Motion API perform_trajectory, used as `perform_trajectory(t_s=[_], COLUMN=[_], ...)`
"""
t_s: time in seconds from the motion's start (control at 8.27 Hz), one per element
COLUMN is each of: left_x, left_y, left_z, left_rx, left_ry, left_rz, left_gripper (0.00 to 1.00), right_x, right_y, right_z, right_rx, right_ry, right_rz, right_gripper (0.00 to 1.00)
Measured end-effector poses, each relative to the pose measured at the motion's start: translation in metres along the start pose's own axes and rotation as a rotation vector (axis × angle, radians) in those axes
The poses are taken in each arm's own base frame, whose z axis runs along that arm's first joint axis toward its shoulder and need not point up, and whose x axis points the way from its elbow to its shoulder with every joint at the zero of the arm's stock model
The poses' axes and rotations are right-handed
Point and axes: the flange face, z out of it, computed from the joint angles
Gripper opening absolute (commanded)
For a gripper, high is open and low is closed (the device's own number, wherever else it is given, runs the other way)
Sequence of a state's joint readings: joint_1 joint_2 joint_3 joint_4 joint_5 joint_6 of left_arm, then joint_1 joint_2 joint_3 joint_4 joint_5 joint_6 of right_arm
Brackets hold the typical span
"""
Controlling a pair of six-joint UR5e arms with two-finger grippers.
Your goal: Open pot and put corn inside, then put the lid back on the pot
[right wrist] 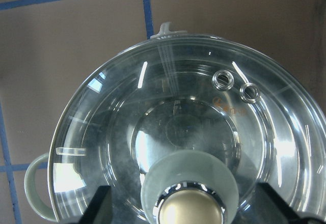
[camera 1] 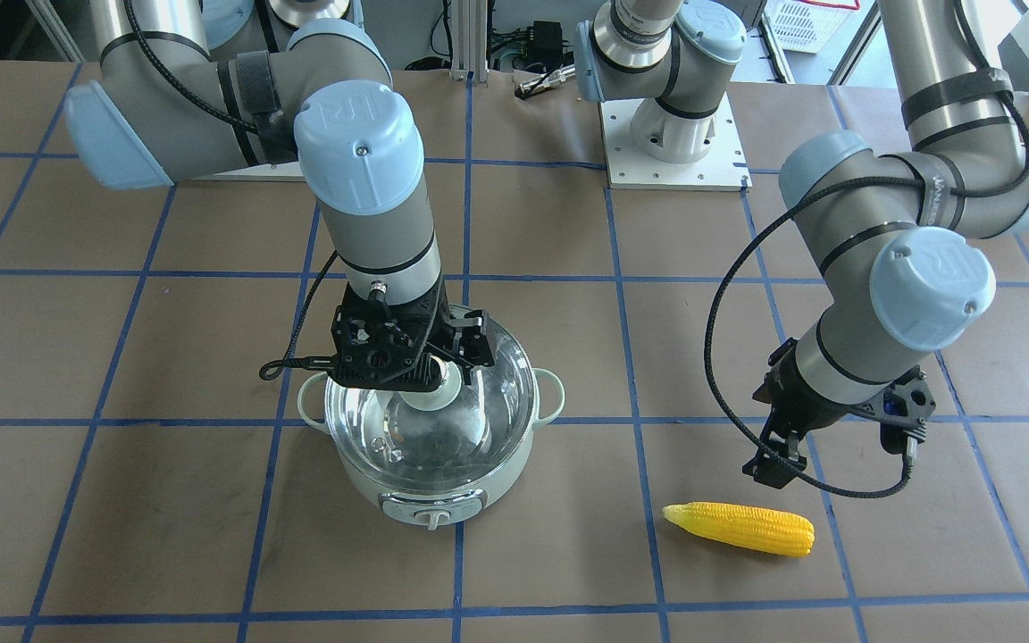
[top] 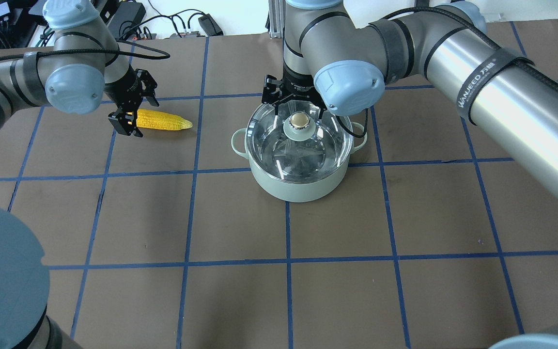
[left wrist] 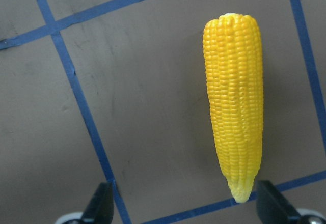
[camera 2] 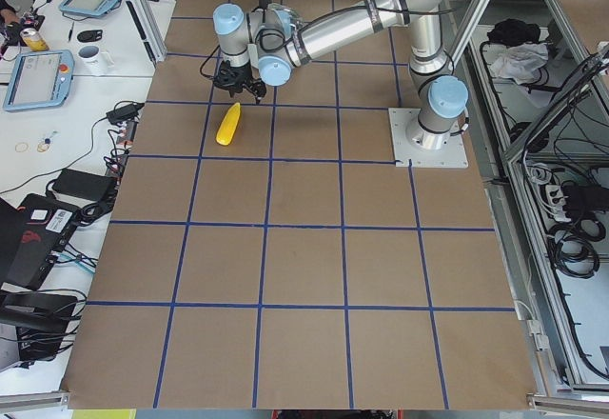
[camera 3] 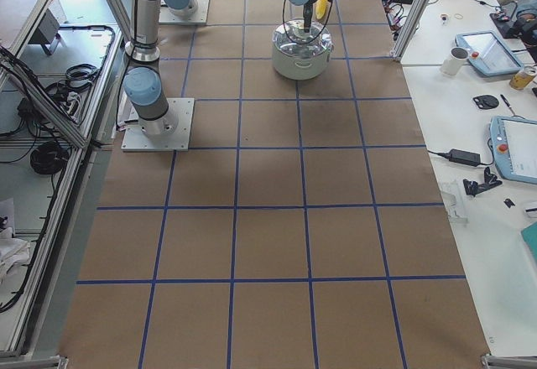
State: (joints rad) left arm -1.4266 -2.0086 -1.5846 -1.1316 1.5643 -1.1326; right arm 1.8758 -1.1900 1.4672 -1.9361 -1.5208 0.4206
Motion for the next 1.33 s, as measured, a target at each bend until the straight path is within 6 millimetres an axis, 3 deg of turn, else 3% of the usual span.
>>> perform_trajectory(t_s=[0.24, 0.6, 0.97, 1.09, 1.21, 1.33], left_x=[0.015, 0.029, 0.030, 0.031, 0.032, 0.032], left_y=[-0.008, -0.020, -0.036, -0.037, -0.038, -0.039], left_z=[0.029, 0.059, 0.073, 0.078, 0.082, 0.085], left_rx=[0.020, 0.042, 0.045, 0.042, 0.040, 0.039], left_ry=[0.038, 0.082, 0.088, 0.083, 0.079, 0.076], left_rz=[-0.009, -0.015, -0.030, -0.030, -0.024, -0.010], left_gripper=[1.00, 1.00, 1.00, 0.79, 0.38, 0.05], right_x=[0.000, 0.000, 0.000, -0.001, -0.002, -0.002], right_y=[0.002, 0.004, 0.003, 0.001, -0.002, -0.005], right_z=[0.009, 0.013, 0.013, 0.010, 0.002, -0.009], right_rx=[-0.016, -0.029, -0.028, -0.022, -0.008, 0.007], right_ry=[0.008, 0.021, 0.027, 0.023, 0.015, 0.009], right_rz=[0.004, -0.009, -0.025, -0.027, -0.029, -0.030], right_gripper=[0.81, 0.41, 0.28, 0.28, 0.27, 0.27])
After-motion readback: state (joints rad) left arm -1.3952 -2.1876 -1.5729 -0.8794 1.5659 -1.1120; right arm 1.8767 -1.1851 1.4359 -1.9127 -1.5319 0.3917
